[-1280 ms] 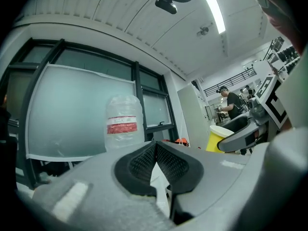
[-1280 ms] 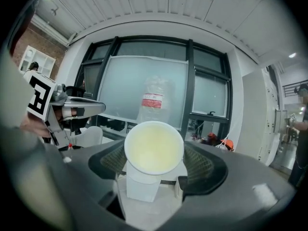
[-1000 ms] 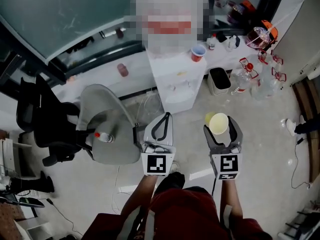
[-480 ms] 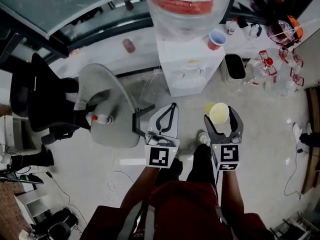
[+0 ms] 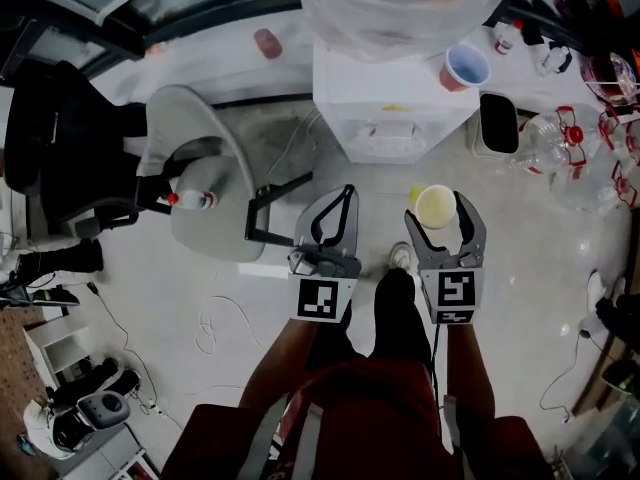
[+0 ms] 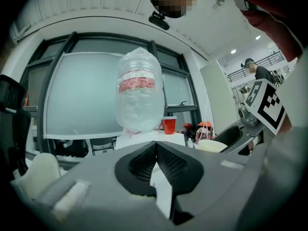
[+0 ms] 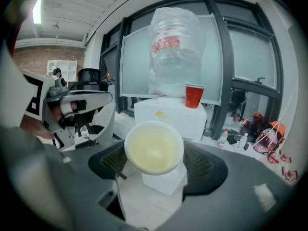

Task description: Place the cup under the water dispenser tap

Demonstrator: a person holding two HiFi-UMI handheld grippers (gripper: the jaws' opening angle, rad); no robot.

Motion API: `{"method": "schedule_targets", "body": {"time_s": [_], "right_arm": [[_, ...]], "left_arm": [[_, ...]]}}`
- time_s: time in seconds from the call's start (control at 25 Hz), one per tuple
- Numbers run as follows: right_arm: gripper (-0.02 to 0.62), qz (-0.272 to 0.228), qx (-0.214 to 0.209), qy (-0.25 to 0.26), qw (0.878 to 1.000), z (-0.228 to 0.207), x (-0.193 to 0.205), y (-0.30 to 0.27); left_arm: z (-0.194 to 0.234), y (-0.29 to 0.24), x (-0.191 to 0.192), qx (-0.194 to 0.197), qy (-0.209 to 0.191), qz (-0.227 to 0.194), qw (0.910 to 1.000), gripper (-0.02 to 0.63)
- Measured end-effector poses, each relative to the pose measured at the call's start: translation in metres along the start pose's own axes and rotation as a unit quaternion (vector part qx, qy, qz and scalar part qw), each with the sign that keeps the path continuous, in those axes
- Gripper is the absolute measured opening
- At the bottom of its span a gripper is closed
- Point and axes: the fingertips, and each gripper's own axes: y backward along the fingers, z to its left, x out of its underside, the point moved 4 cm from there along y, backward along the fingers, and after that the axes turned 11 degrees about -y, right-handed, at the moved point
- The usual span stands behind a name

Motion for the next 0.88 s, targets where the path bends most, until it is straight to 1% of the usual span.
{"method": "schedule_targets", "body": {"time_s": [0.08, 0.16, 0.28, 0.36, 0.44, 0.52, 0.68, 0.76, 0.88], "right_arm": [[0.356, 0.008, -0.008, -0.008, 1.0, -0.009, 0.014, -0.015], [0.356, 0.018, -0.016, -0.011, 1.0, -0.018, 0.032, -0.03], [0.356, 0.036, -0.021, -0.002, 0.999, -0.029, 0.063, -0.053], [0.356, 0.045, -0.018, -0.001, 0.999, -0.037, 0.085, -0.068], [0.356, 0.052, -0.015, 0.0, 0.999, -0.044, 0.107, -0.078], [0.356, 0.055, -0.019, 0.001, 0.998, -0.045, 0.125, -0.077], [0.356, 0.043, -0.021, 0.003, 0.999, -0.045, 0.155, -0.048], [0.356, 0.041, -0.015, -0.005, 0.999, -0.047, 0.17, -0.052], [0.356, 0.043, -0.01, -0.011, 0.999, -0.049, 0.193, -0.067]], "left_arm": [[-0.006, -0.008, 0.015, 0.003, -0.012, 0.015, 0.9998, -0.003], [-0.012, -0.015, 0.033, -0.001, -0.014, 0.022, 0.9997, -0.003], [-0.023, -0.02, 0.068, -0.008, -0.003, 0.039, 0.9992, -0.003], [-0.031, -0.022, 0.093, -0.014, 0.012, 0.049, 0.9986, -0.003], [-0.039, -0.021, 0.115, -0.015, 0.017, 0.059, 0.998, -0.003], [-0.051, -0.012, 0.128, -0.017, 0.011, 0.064, 0.9977, -0.003], [-0.082, 0.016, 0.129, -0.03, -0.005, 0.052, 0.9982, -0.003], [-0.091, 0.016, 0.146, -0.027, -0.008, 0.057, 0.998, -0.003], [-0.098, 0.013, 0.178, -0.024, 0.001, 0.074, 0.9969, -0.003]]}}
